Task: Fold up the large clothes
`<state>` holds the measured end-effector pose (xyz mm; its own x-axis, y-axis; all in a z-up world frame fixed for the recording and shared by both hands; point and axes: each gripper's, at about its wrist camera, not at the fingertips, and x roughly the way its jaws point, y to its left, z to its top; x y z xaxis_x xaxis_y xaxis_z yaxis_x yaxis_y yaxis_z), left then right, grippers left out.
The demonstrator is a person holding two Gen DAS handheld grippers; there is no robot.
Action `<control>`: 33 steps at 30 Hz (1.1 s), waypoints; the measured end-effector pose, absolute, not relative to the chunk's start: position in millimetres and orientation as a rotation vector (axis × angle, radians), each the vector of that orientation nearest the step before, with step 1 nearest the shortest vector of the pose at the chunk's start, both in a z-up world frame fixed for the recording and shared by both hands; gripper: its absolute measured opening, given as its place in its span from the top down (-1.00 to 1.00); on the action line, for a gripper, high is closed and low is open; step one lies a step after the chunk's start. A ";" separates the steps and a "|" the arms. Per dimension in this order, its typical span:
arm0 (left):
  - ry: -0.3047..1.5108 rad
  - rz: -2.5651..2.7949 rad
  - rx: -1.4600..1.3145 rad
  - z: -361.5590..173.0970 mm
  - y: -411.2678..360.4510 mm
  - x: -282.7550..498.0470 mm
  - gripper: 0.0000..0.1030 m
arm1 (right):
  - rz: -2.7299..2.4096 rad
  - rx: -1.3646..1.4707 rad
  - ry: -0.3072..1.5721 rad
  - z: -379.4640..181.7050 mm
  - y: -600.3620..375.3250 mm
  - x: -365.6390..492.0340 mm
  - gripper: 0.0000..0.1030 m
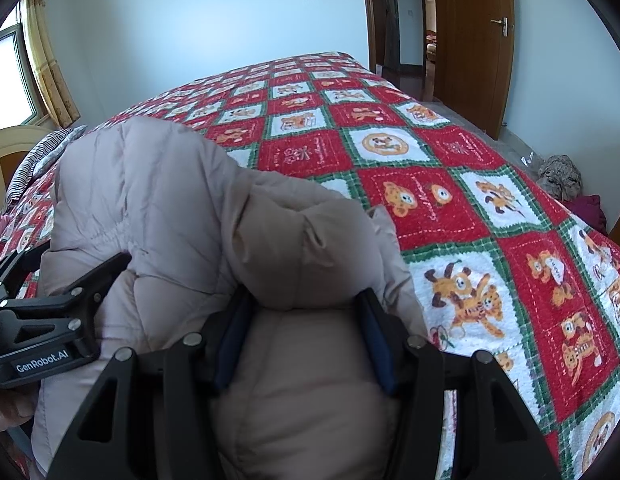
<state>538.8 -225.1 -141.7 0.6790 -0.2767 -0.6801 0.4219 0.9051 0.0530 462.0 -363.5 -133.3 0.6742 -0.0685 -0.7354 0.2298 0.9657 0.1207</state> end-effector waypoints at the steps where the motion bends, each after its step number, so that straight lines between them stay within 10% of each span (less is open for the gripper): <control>1: 0.725 -0.395 0.214 -141.7 -225.1 538.5 -0.99 | -0.170 0.210 0.815 -133.3 -363.4 462.1 -0.10; 23: 0.719 -0.393 0.211 -133.0 -220.1 529.9 -0.99 | -0.140 0.233 0.788 -127.8 -366.3 457.5 -0.13; 28: 0.772 -0.444 0.062 -110.6 -164.6 514.8 -0.99 | -0.097 0.275 0.734 -111.7 -379.7 435.5 -1.00; 33: 0.831 -0.371 -0.008 -109.3 -101.5 504.1 -0.99 | -0.069 0.364 0.727 -111.9 -404.2 422.7 -1.00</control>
<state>504.1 -101.5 -109.3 0.6134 -0.3248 -0.7199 0.3187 0.9358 -0.1507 422.7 -404.2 -111.9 0.7475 0.0634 -0.6612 0.1871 0.9351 0.3011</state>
